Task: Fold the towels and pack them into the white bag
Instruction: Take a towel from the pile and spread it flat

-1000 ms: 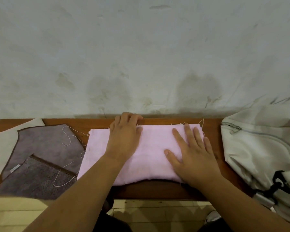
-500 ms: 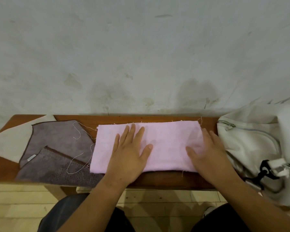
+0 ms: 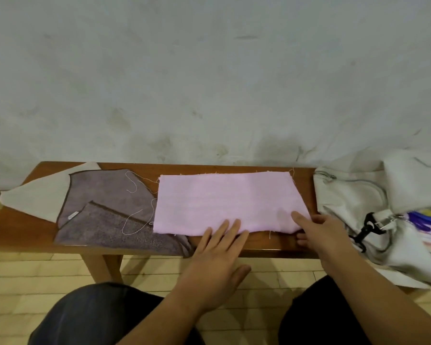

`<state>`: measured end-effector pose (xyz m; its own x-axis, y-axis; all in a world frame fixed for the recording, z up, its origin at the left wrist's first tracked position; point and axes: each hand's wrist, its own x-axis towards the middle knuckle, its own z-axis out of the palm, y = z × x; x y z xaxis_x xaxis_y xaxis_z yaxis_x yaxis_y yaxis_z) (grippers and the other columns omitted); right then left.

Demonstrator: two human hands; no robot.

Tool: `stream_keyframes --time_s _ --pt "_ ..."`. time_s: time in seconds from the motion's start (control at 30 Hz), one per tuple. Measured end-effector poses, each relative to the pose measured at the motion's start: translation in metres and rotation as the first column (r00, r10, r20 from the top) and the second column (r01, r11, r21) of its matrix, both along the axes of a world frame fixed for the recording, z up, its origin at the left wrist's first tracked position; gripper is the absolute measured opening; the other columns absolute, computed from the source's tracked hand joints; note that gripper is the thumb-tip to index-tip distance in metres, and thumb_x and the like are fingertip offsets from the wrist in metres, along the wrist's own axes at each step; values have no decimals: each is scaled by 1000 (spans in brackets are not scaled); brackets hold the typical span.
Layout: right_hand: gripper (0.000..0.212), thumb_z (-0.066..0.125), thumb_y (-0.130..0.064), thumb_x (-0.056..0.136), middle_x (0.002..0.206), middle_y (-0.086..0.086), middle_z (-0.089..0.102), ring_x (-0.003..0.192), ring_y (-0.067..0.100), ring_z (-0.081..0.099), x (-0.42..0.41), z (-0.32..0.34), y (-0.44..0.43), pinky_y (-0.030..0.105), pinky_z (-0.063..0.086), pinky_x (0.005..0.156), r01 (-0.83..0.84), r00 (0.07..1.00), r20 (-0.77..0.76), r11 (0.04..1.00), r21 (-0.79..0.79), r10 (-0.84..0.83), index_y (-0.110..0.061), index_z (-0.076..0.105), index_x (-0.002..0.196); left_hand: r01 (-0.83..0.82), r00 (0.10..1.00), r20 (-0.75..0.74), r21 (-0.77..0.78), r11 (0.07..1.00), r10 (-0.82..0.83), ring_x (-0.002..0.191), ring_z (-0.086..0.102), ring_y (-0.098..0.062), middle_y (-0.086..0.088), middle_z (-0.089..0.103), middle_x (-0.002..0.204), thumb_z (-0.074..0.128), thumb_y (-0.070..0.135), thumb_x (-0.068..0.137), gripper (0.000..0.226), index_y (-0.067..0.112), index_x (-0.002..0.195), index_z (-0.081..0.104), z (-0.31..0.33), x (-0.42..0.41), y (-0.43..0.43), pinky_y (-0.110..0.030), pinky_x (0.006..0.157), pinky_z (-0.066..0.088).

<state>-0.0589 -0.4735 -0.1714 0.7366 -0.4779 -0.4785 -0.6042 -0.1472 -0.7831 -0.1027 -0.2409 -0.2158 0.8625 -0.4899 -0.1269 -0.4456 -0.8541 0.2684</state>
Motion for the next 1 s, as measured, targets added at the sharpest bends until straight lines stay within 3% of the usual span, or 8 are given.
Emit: stream_keyframes --time_s 0.13,0.23,0.33,0.47,0.67,0.83,0.93,1.0 --pt "61 81 -27 86 114 11 66 88 26 71 14 -3 7 42 62 76 157 985 31 965 210 -167 -8 49 135 -34 999 37 -61 998 36 153 -16 -13 9 -10 168 21 65 103 70 34 159 -6 7 0 -8 -48 126 -2" --pt "52 81 -25 86 103 14 69 80 23 66 17 -6 14 35 56 64 154 986 17 947 283 -166 -5 58 128 -85 994 59 -123 989 92 154 -14 -14 7 -7 169 25 61 103 69 31 160 -1 14 6 -17 -48 126 -5" --pt "46 72 -20 93 102 11 68 78 22 64 17 -6 20 38 57 74 144 984 73 965 220 -164 -7 57 134 -175 984 11 -114 978 178 155 -11 -20 2 -6 169 28 60 103 70 29 160 2 10 11 -25 -46 124 -9" --pt "45 57 -13 101 127 6 60 102 23 64 17 10 20 44 57 92 195 948 179 925 327 -263 -9 46 145 -175 984 -55 -72 982 171 155 -13 -26 -2 -11 169 35 56 103 73 27 160 1 4 11 -40 -50 123 -9" --pt "22 56 -18 102 106 -4 64 94 12 63 21 48 10 32 56 79 267 862 327 896 356 -387 -22 56 124 -143 980 -178 -282 949 95 156 -1 -20 6 0 169 46 44 102 70 34 158 4 13 19 -80 -38 117 -5" --pt "14 57 -26 100 102 -13 64 95 5 62 30 59 13 30 52 81 310 790 480 924 223 -381 -29 56 114 -429 881 -433 -566 704 189 143 33 -11 14 33 157 52 32 102 56 41 152 30 48 33 -61 -33 118 33" --pt "11 55 -27 98 96 -7 63 87 7 60 26 61 40 33 51 77 239 788 589 971 -19 -183 -21 52 107 -656 748 -566 -551 516 345 116 56 -6 14 50 143 48 29 103 44 34 147 42 64 52 -17 -15 81 46" --pt "8 55 -23 99 87 -3 57 74 2 55 19 53 64 29 47 66 95 788 615 980 -174 33 -17 49 100 -775 631 -664 -530 344 401 92 61 -4 16 59 118 46 28 103 40 30 142 47 66 64 13 -18 68 48"
